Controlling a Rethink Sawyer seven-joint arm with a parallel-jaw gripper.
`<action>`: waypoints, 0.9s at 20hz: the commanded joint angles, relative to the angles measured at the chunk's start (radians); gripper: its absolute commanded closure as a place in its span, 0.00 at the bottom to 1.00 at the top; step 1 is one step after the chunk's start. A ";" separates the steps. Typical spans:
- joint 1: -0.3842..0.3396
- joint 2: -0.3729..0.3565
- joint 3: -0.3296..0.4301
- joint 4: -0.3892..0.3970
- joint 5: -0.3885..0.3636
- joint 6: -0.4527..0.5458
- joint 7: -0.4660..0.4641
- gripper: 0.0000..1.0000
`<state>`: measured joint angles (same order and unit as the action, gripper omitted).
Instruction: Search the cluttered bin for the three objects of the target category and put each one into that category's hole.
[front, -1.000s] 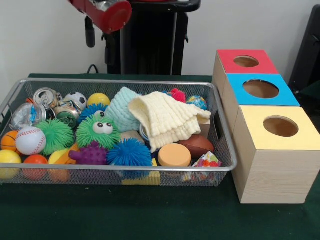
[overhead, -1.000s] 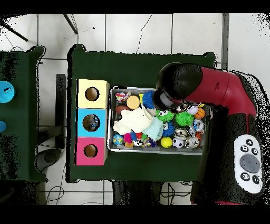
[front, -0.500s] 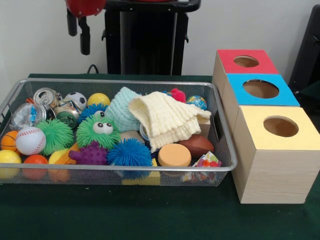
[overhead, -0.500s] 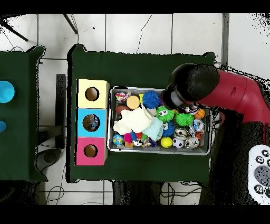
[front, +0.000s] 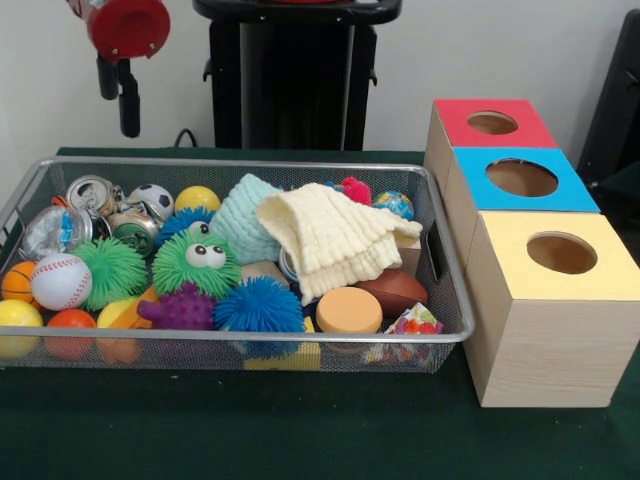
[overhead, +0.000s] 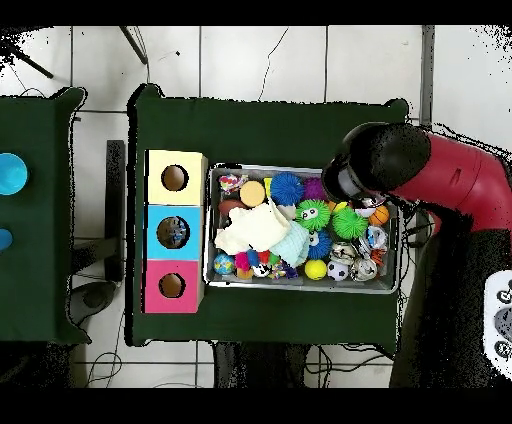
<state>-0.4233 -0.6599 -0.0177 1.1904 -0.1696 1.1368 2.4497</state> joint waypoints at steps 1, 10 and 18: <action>-0.028 0.075 0.056 0.008 0.016 -0.063 0.003 0.00; -0.082 0.184 0.119 -0.150 0.011 0.032 -0.138 0.00; -0.098 0.214 0.137 -0.183 0.016 0.053 -0.159 0.00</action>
<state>-0.5035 -0.5089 0.0041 1.0409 -0.1698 1.1257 2.4497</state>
